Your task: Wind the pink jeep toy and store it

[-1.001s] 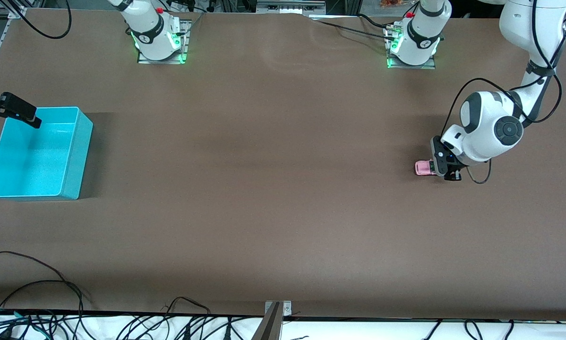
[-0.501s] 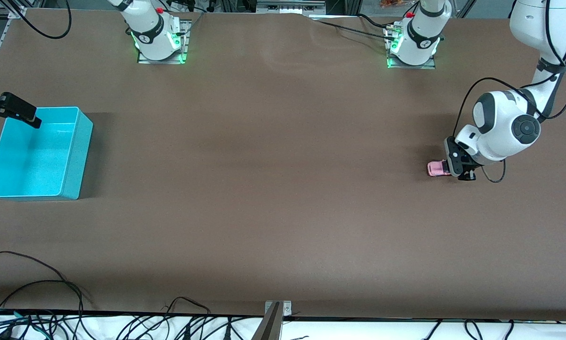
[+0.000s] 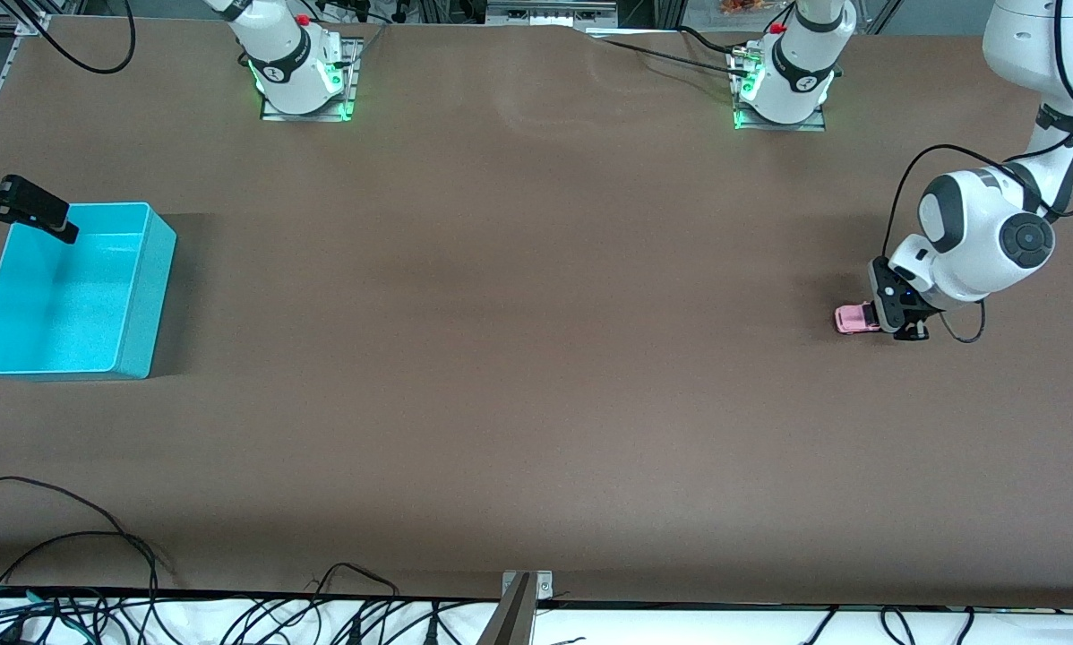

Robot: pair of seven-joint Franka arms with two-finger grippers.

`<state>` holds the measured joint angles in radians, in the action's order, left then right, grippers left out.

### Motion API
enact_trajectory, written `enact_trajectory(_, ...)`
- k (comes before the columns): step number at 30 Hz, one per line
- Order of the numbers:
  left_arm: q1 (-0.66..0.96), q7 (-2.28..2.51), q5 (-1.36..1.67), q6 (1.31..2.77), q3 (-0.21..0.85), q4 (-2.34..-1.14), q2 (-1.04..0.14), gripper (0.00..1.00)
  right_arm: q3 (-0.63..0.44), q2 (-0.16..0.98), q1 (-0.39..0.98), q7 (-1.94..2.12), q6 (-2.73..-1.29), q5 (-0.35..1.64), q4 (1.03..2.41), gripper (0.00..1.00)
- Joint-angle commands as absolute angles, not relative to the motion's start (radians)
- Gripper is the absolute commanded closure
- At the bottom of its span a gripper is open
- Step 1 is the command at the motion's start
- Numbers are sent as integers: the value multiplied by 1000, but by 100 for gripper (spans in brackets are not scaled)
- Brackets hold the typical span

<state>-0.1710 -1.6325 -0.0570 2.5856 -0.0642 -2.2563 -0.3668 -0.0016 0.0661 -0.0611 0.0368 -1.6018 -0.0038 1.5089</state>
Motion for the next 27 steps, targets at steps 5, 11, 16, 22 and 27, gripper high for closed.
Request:
enact_trajectory(5,-179,-1735,-40,2631,-127,-2244,-471,100,-6,74,-64,44,-1589,15,1483,0)
enact_trajectory(11,-199,-1788,-41,2632,-137,-2240,-472,100,-6,74,-64,44,-1589,15,1483,0)
enact_trajectory(16,-199,-1833,-40,2632,-150,-2237,-472,100,-6,74,-64,44,-1589,15,1483,0)
enact_trajectory(22,-199,-1842,-44,2634,-173,-2237,-472,100,-6,74,-64,44,-1589,15,1483,0)
enact_trajectory(27,-199,-1927,-37,2635,-199,-2237,-474,100,-6,74,-64,44,-1589,15,1483,0)
